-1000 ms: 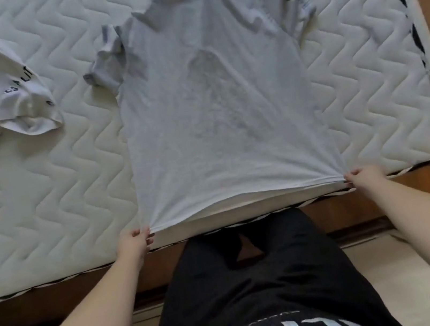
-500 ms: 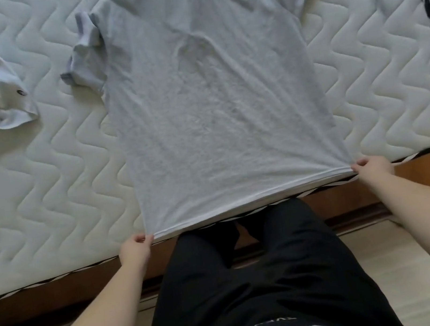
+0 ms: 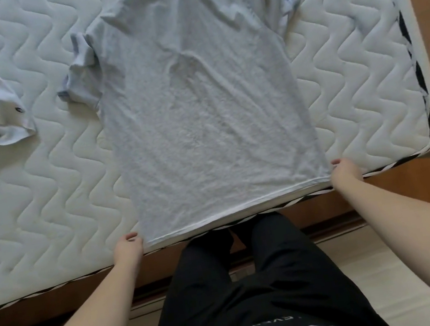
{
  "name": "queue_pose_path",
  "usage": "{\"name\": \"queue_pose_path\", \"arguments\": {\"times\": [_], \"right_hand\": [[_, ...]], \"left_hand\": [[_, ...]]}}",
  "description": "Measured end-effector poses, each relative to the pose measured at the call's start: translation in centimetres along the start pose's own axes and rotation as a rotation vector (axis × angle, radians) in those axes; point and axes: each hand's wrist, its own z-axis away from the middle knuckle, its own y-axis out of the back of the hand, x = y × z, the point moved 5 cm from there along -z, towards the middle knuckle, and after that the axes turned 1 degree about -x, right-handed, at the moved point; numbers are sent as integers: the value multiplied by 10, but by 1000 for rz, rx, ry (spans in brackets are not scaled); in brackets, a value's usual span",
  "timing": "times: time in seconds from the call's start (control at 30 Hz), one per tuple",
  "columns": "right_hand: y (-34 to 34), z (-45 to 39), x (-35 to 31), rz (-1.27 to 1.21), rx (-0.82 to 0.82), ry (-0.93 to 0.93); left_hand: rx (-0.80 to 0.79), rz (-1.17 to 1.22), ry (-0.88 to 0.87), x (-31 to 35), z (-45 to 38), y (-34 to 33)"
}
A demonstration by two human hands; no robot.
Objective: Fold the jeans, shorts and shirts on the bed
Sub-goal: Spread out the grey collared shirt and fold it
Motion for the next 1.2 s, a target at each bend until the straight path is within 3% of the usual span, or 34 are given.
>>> {"name": "queue_pose_path", "arguments": {"times": [0.2,0.53,0.73,0.9,1.03,1.2], "right_hand": [[-15,32,-86,-255,-189,289],[-87,72,-263,-133,-204,592],[-122,100,-379,-218,-205,704],[-144,123,-464,-229,-272,843],[-162,130,-516,-154,-335,931],[-170,118,-565,-64,-251,1020]], "left_hand": [[-50,75,-82,63,0,12],[-54,55,-406,189,-63,41],[27,164,-585,257,-111,90],[195,132,-761,319,-149,125],[192,58,-734,369,-187,137],[-58,71,-531,398,-227,129]]}}
